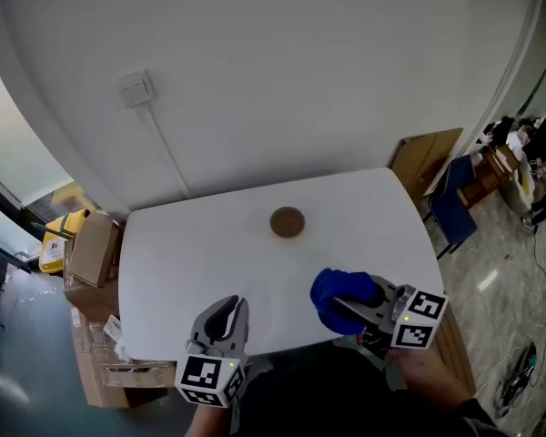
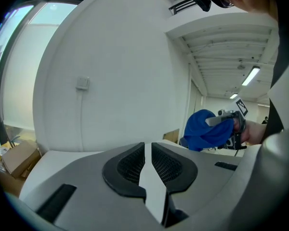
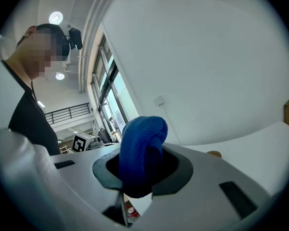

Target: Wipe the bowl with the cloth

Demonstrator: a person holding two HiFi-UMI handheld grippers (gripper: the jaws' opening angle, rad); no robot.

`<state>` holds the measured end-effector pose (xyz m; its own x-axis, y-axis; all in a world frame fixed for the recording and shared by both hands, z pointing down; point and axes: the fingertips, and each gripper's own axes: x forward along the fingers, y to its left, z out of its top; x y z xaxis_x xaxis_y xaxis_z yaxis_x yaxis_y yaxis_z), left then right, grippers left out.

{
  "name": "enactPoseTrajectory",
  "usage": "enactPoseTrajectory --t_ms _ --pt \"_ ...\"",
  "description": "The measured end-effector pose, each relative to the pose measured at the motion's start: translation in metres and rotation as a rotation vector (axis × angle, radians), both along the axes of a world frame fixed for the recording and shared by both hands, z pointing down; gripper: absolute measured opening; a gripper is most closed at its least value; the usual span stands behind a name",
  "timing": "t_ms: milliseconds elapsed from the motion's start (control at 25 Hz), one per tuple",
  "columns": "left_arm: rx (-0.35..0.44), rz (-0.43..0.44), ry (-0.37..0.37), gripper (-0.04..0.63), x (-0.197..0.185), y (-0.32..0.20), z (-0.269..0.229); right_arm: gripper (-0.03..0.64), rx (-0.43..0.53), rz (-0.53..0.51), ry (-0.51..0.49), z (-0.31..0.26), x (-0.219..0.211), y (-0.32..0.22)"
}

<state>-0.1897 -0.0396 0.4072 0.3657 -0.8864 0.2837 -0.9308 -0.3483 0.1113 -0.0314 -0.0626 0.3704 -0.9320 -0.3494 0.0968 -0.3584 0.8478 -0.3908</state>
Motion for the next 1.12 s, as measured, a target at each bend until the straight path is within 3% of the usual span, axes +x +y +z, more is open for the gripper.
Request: enactPoseTrajectory --t_ms 240,560,920,1120 --pt "-0.037 0.053 0.045 0.052 -0.012 -0.025 0.019 0.081 -0.042 0.052 0.02 0.007 -0.013 -0.016" --pt "-0.071 0.138 0.034 0.052 0.022 -0.069 0.036 0.081 -0.101 0.104 0.02 0.026 0.008 -0.051" --pt "-0.11 0.177 -0.013 0.053 0.048 -0.127 0.053 0.081 -0.189 0.119 -0.003 0.064 0.027 -0.104" --pt "-0.125 0.22 -0.106 0.054 0.057 -0.154 0.081 0.081 -0.22 0.116 -0.004 0.088 0.022 -0.128"
